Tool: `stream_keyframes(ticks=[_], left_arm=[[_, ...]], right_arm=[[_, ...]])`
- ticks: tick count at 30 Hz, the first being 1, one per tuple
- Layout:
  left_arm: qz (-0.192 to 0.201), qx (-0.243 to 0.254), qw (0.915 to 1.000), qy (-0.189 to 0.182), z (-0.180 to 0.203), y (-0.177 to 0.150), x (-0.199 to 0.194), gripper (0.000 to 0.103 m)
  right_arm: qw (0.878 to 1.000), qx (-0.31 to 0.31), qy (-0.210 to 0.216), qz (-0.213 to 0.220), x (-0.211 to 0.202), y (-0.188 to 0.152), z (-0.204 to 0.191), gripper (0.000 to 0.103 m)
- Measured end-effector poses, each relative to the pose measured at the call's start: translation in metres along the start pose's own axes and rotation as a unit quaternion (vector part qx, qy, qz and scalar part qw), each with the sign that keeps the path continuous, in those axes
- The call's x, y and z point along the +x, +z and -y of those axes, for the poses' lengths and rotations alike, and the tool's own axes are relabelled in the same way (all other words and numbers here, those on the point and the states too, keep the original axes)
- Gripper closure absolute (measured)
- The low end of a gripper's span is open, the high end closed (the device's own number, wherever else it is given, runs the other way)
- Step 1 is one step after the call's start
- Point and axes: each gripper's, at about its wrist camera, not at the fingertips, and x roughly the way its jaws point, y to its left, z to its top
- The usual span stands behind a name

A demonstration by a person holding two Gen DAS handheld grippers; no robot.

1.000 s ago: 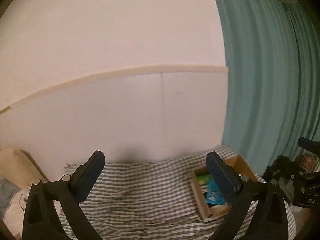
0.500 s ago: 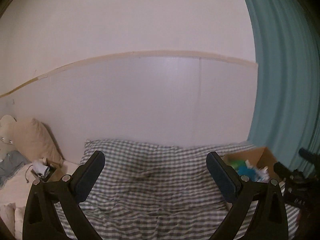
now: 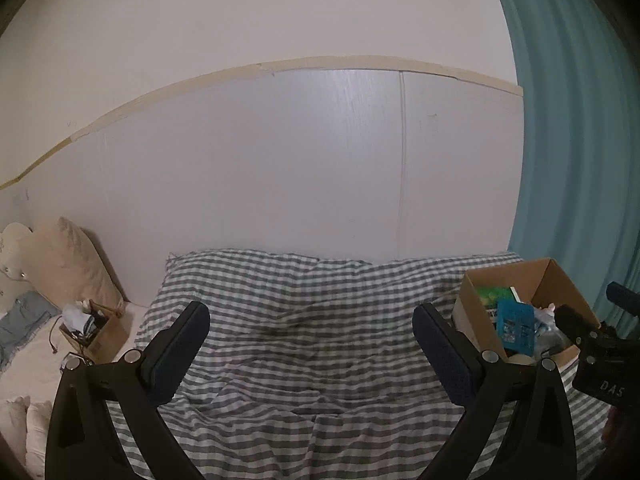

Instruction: Organize objects

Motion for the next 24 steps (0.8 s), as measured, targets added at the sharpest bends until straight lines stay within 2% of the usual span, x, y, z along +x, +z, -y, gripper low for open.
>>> stream_keyframes(ticks=[24], left_arm=[[-0.020,-0.006,0.9998,-0.007,-0.0027,-0.0020,0.0052,0.000]], right_arm=[[1.000,-0.007,-0.012,-0.005,0.0013,-0.0026,0.0013,0.000]])
